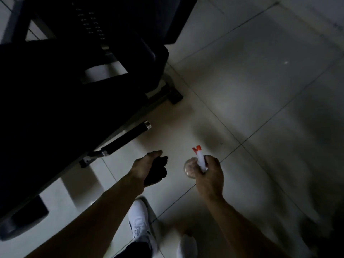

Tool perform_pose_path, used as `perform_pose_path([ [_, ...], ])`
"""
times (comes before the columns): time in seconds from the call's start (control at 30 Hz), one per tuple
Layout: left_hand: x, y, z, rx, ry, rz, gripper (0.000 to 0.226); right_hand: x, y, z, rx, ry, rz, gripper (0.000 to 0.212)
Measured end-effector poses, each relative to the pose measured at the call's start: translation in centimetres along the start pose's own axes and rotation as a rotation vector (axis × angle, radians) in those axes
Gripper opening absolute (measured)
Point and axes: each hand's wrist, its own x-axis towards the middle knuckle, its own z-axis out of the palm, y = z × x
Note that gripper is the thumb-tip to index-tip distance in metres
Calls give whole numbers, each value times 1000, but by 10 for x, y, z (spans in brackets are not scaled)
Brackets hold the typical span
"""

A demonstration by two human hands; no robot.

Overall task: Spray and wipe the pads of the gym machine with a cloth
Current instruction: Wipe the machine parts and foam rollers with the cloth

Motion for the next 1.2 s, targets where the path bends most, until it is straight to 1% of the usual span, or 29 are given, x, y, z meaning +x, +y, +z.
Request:
perform_pose_path([
  [0.1, 75, -11, -11, 102, -183, -11, 24, 47, 50, 38, -38, 29, 3, 24],
  [0.17, 113, -8, -19, 256, -211, 22, 23, 82, 70, 64, -49, 24, 5, 20],
  [0.23, 147, -5, -20, 378, -193, 32, 20, 117, 94, 88, -134, -18, -1, 15],
  [0.37, 206, 7, -20, 601, -24, 175, 17, 174, 130, 122, -295, -137, -15, 19],
  [0.43, 224, 11, -19, 641, -11, 227, 14, 184, 145, 133, -359, -184, -5, 20],
  [0.53, 227, 14, -16, 668, 2, 261, 20, 186, 154, 138, -406, -197, -3, 24],
  [0.6, 222, 14, -14, 649, -26, 274, 26, 185, 142, 132, -419, -214, -34, 34],
  [0.63, 217, 13, -14, 619, -42, 271, 29, 182, 130, 127, -397, -210, -62, 42],
  [0.67, 209, 12, -13, 573, -59, 265, 32, 176, 113, 120, -317, -203, -97, 46],
  [0.7, 200, 14, -11, 507, -75, 260, 34, 169, 93, 112, -170, -216, -145, 47],
  [0.77, 178, 16, -9, 343, -124, 261, 36, 144, 52, 99, 127, -299, -274, 44],
  [0.83, 151, 18, -7, 220, -192, 283, 37, 111, 16, 91, 166, -423, -415, 40],
  [0.87, 136, 20, -8, 179, -223, 305, 40, 96, 4, 91, 147, -472, -488, 43],
  [0.9, 119, 22, -12, 144, -249, 323, 44, 84, -9, 93, 130, -488, -535, 46],
  [0.97, 88, 25, -24, 184, -259, 364, 48, 72, -28, 104, 182, -418, -579, 45],
  [1.07, 52, 18, -59, 324, -132, 452, 51, 57, -56, 127, 442, -296, -671, 44],
  [1.13, 37, 2, -90, 337, -19, 510, 58, 42, -77, 136, 566, -219, -749, 41],
  [1.17, 34, -6, -102, 320, 20, 527, 58, 37, -83, 139, 568, -183, -802, 41],
  [1.2, 30, -16, -116, 271, 71, 534, 54, 29, -91, 144, 526, -173, -866, 41],
])
